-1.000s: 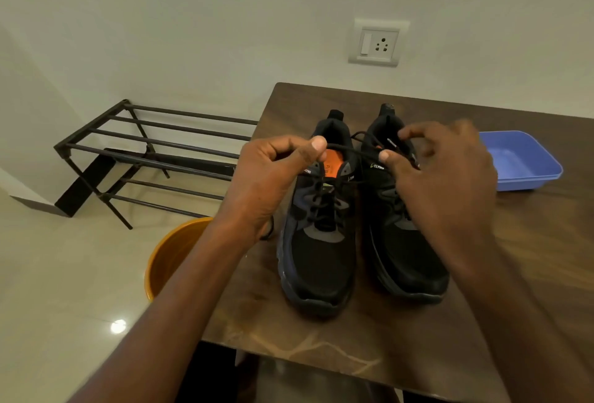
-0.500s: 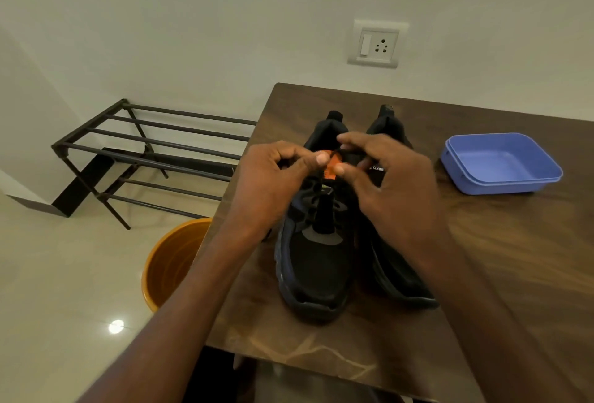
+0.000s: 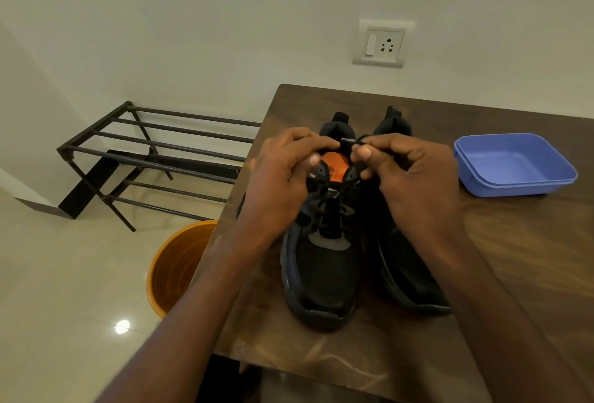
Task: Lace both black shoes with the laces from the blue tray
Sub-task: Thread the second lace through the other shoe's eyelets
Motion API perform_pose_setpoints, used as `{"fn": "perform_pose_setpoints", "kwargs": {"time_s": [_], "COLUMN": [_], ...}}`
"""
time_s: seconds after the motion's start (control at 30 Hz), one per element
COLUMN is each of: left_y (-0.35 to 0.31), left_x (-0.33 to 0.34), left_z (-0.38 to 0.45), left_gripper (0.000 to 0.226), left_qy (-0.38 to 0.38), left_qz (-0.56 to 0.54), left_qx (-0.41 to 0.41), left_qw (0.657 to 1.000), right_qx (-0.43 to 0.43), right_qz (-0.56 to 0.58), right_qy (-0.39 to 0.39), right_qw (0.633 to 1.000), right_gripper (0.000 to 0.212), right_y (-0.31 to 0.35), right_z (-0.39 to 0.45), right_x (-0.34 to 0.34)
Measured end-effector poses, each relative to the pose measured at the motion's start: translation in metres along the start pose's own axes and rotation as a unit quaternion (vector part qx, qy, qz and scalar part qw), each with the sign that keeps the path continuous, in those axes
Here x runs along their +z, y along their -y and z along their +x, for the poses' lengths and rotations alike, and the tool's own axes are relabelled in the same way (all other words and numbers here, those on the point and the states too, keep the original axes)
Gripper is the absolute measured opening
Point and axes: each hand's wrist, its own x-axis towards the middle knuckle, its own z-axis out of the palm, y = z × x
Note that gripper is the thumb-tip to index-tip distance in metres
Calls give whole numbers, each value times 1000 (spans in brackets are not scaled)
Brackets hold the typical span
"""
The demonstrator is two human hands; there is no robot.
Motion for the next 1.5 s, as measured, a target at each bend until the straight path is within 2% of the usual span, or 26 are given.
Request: {"fn": "perform_pose_setpoints", "kwargs": {"time_s": [0.07, 0.17, 0.23, 0.43, 0.63, 0.83, 0.93, 1.1, 1.27, 1.4, 1.5], "left_y": [5, 1, -1, 3, 6, 6, 7, 11, 14, 13, 13], "left_x": [1, 0, -2, -3, -3, -4, -4, -3, -1, -1, -3], "left_z": [-2, -4, -4, -1, -2, -3, -3, -2, -2, -3, -4], "left_gripper": [48, 55, 50, 33, 25, 23, 22, 22, 24, 32, 24], "left_qy": [47, 61, 45, 4, -25, -47, -54, -51, -41, -36, -37], "left_qz": [47, 6, -21, -9, -97, -160, -165, -162, -162, -145, -117], "left_qx": [-1, -8, -4, -17, -67, -91, -87, -80, -85, -67, -64], "left_qw": [998, 998, 999, 1000, 993, 982, 981, 982, 982, 986, 990], "right_qx": [14, 7, -7, -8, -43, -42, -42, -43, -60, -27, 6], "right_qz": [20, -19, -64, -128, -181, -184, -204, -224, -213, -168, -156], "right_qy": [-8, -7, -9, -6, 33, 44, 79, 93, 76, 61, 80], "right_qw": [1000, 1000, 998, 992, 982, 981, 975, 969, 972, 984, 985], "right_gripper": [22, 22, 21, 25, 21, 21, 21, 18, 18, 19, 23], "right_y": [2, 1, 1, -6, -4, -6, -7, -6, -7, -6, -5], "right_z": [0, -4, -5, -3, -1, 2, 4, 6, 4, 1, 0], "right_x": [3, 18, 28, 33, 34, 34, 34, 35, 39, 43, 46]}}
